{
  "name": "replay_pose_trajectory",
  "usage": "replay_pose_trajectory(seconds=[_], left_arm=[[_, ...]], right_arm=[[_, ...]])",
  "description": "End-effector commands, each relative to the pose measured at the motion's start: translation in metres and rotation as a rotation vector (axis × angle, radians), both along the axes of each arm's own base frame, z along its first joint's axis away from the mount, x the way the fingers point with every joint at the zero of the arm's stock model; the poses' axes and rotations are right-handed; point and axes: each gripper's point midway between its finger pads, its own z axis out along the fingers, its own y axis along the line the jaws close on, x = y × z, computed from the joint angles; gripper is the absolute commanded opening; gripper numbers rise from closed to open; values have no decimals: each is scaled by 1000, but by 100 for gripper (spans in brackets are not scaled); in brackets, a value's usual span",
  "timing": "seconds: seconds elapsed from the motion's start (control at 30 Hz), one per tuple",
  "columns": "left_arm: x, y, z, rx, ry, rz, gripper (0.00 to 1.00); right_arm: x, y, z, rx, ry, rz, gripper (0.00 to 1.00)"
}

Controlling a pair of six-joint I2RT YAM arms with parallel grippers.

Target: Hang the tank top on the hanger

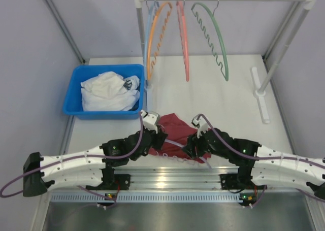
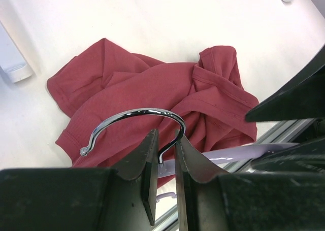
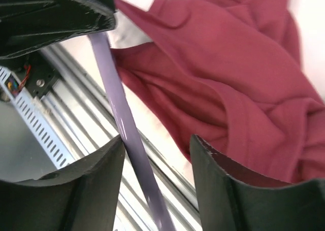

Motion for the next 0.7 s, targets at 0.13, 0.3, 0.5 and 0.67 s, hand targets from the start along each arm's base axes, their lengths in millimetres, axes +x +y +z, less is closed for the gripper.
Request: replay_pose_trajectory(seconds=[0.13,0.3,0.5,0.67], left_arm=[[0,5,3,-32,-10,19,0],[-2,7,2,-37,-8,14,0],[-4,11,10,-65,-24,7,0],[-5,10,12,-67,-28,-10,0]], right_arm=[[18,-59,36,38,-20,-310,59],[16,-82,32,69,20,-409,59],[-3,-74,-18,-66,147,-346,33],[-12,-71,-42,-114,199,-319,26]])
